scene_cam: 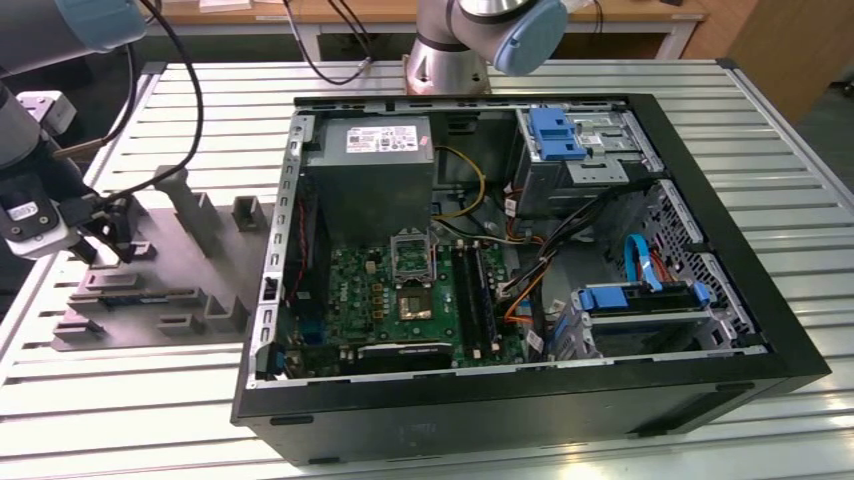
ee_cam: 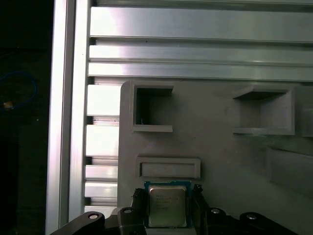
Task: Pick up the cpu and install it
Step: 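Pick up the cpu and move it towards the insertion slot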
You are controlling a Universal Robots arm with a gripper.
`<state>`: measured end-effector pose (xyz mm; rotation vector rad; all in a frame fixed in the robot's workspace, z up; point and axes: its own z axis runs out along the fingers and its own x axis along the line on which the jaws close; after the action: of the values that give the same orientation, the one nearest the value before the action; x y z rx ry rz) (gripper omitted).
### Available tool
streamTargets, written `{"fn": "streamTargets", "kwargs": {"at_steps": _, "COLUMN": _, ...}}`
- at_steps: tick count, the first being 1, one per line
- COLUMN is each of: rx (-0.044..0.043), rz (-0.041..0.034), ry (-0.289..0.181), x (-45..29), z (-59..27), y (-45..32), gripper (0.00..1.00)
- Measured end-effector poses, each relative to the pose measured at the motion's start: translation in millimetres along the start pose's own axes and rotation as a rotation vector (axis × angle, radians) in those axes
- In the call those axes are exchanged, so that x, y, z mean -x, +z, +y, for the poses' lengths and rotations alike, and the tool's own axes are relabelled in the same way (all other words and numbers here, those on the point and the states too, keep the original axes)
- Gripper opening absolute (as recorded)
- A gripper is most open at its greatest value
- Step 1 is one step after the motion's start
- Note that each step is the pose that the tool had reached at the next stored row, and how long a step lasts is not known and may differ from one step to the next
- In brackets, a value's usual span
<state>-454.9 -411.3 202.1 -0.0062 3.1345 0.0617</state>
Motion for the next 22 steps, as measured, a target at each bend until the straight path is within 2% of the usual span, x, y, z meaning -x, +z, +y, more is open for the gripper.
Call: {"fn": "streamTargets", "kwargs": {"at_steps": 22, "rx": 0.0000, "rz": 0.0000, "ry": 0.000, "x": 0.0, "z": 0.2, "y": -5.4, "gripper": 0.47}}
